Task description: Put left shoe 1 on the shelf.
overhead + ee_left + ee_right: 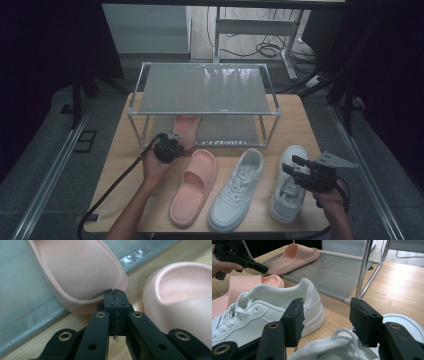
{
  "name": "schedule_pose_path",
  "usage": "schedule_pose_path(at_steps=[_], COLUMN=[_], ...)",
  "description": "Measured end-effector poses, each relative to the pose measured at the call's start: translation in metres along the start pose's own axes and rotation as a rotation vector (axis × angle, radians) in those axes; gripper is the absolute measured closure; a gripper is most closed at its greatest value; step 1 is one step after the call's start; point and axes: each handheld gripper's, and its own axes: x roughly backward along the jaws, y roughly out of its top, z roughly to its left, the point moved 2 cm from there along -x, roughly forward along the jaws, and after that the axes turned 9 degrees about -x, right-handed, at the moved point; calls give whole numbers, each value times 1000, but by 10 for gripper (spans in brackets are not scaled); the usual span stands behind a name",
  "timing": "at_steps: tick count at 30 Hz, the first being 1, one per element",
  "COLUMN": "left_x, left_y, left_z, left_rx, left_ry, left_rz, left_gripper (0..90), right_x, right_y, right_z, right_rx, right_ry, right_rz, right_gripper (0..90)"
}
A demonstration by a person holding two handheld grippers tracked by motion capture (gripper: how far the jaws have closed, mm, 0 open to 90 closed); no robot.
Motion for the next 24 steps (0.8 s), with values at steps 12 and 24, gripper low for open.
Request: schedule_pose_path(at_steps=[12, 24], left_x=[-13, -19], left_y=[2, 3], left_z=[2, 2], left_rx=[35, 61], left_ry=[23, 40], left_rz=[-60, -75], left_gripper=[893, 882], right_x=[0, 1], right_y=[0, 0], right_z=[-1, 0], right_rx=[-1, 1], right_ry=[0, -1], right_rz=[2, -1], right_gripper=[453, 453])
